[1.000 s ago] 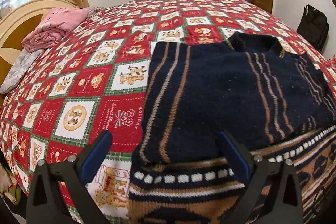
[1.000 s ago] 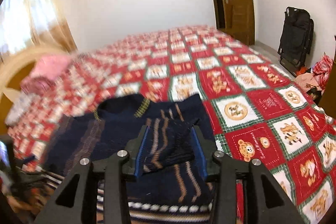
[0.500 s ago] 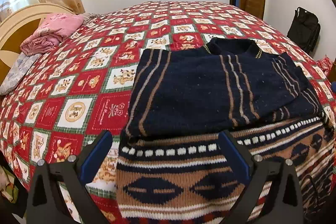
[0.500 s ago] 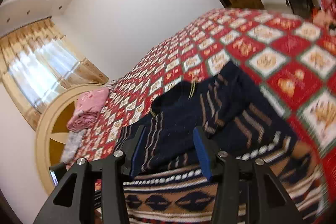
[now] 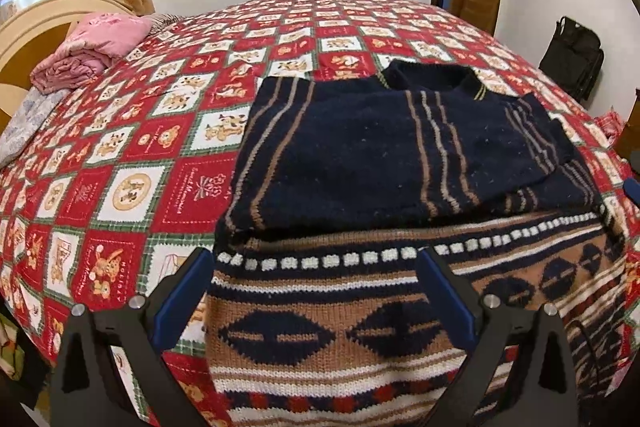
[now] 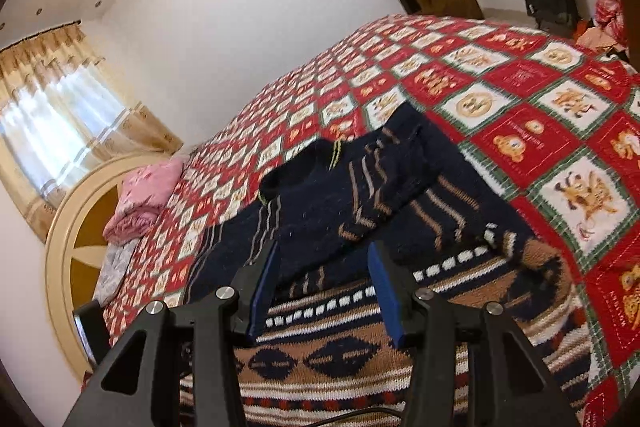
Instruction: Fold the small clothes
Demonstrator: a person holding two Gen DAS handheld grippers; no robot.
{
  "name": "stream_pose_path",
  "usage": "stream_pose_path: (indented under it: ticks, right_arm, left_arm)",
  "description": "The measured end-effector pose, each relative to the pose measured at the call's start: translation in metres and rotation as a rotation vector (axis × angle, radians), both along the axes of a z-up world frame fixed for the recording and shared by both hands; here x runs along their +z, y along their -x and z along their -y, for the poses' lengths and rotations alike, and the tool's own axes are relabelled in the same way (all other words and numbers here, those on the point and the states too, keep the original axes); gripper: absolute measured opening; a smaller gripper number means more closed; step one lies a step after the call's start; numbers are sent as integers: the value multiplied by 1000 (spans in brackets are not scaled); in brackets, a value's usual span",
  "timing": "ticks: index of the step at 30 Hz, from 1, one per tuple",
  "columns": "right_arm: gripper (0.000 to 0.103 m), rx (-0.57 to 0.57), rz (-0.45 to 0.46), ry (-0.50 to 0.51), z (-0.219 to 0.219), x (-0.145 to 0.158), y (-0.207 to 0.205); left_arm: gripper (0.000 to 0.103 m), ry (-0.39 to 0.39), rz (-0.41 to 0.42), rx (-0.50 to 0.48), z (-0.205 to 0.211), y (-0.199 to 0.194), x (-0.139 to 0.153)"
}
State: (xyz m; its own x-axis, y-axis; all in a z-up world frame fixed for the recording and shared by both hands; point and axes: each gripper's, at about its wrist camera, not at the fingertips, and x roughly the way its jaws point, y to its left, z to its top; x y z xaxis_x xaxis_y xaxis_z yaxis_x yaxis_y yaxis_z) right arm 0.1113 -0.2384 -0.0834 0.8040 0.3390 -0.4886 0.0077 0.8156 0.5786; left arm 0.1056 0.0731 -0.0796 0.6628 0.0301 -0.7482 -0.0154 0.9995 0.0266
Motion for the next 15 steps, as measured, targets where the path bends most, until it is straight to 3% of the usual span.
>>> stream_pose_path:
  ticks: [4, 8, 15]
  right_arm:
    - [48, 69, 49, -109, -1, 5, 3]
    - [48, 102, 66, -26, -16, 13, 8]
    - [48, 101, 136, -24, 10, 44, 33]
  left_arm:
    - [103, 33, 35, 0, -1, 6, 7]
    - [103, 29, 29, -13, 1, 7, 10]
    - [103, 23, 76, -32, -18, 26, 25]
